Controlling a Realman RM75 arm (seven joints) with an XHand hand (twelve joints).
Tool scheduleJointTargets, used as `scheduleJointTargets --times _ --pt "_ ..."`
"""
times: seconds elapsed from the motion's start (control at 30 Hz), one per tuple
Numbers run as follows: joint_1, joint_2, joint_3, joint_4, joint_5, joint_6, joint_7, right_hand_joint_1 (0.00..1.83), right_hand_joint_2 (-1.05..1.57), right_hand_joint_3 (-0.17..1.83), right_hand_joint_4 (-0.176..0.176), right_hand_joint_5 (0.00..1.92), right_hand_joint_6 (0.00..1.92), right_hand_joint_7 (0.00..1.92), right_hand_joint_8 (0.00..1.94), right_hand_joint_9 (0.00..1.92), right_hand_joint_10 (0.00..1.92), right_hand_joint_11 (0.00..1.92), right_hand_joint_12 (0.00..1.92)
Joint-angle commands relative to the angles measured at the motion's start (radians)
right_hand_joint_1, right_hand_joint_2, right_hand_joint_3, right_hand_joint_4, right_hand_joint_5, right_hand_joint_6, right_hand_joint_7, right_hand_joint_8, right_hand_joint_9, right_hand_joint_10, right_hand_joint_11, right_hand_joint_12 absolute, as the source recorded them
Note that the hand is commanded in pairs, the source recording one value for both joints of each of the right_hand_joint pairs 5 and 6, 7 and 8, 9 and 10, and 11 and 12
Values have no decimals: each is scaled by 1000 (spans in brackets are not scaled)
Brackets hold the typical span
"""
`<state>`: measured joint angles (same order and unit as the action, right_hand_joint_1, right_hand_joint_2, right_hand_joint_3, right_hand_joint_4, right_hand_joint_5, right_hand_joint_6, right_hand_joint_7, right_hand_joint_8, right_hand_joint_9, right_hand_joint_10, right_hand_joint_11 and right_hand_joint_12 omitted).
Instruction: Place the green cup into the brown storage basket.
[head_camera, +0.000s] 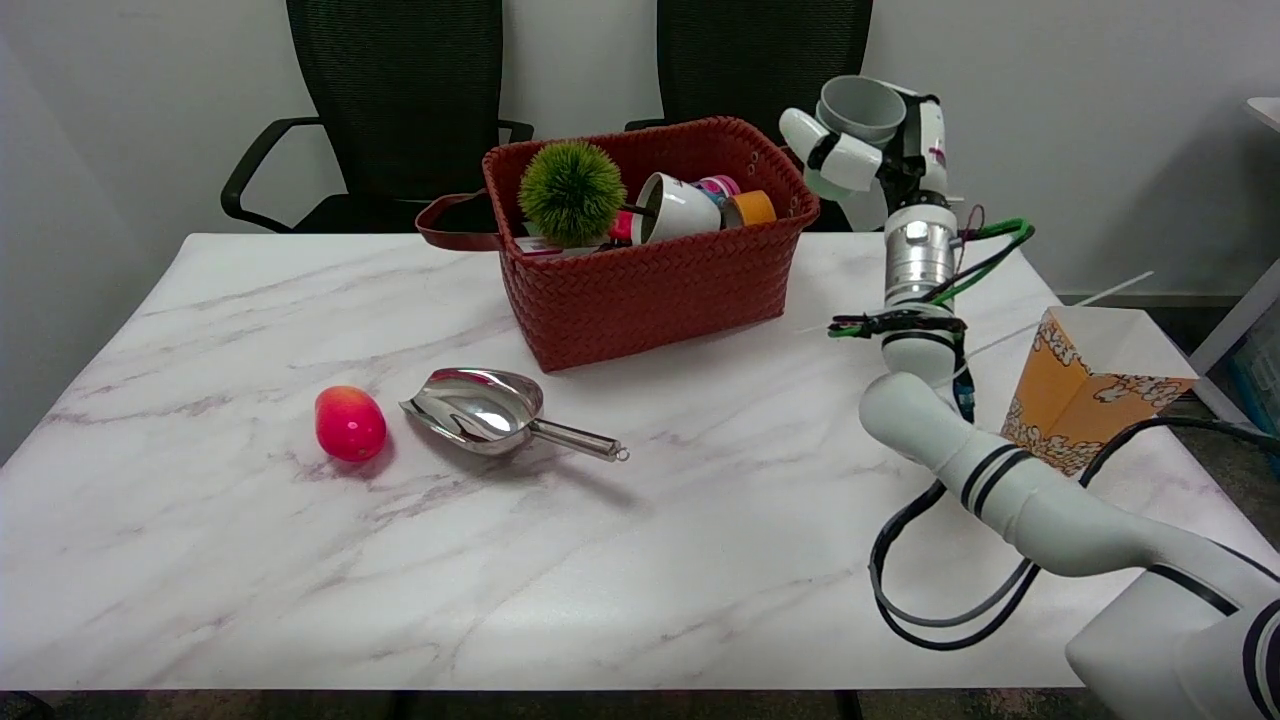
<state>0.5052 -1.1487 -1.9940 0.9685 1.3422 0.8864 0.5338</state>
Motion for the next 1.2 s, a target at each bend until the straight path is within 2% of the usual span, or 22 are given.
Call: scheduleJointTargets --times 0.03,0.23,0.33,0.67,0.93,1.2 --pt "193 -48 -114 -117 -30 -44 -44 1181 371 605 0 1015 1015 1318 1318 1157 1157 774 774" --pt "268 -90 -164 -228 -47 -90 -44 1176 289 680 0 980 980 1294 1294 1134 1134 742 742" --pt "303 -112 -176 -288 -103 -121 -44 1192 246 697 0 956 956 1275 1275 1128 1128 727 727" --pt "375 -202 -179 -513 -296 -208 -59 1168 152 574 0 908 908 1238 1238 1058 1058 639 639" --pt "381 -219 -180 -555 -316 -255 -166 1142 132 566 0 895 895 1228 1228 1031 1031 595 595" --pt "366 -210 -164 -587 -306 -257 -173 1122 121 588 0 899 899 1229 1229 1019 1019 565 565"
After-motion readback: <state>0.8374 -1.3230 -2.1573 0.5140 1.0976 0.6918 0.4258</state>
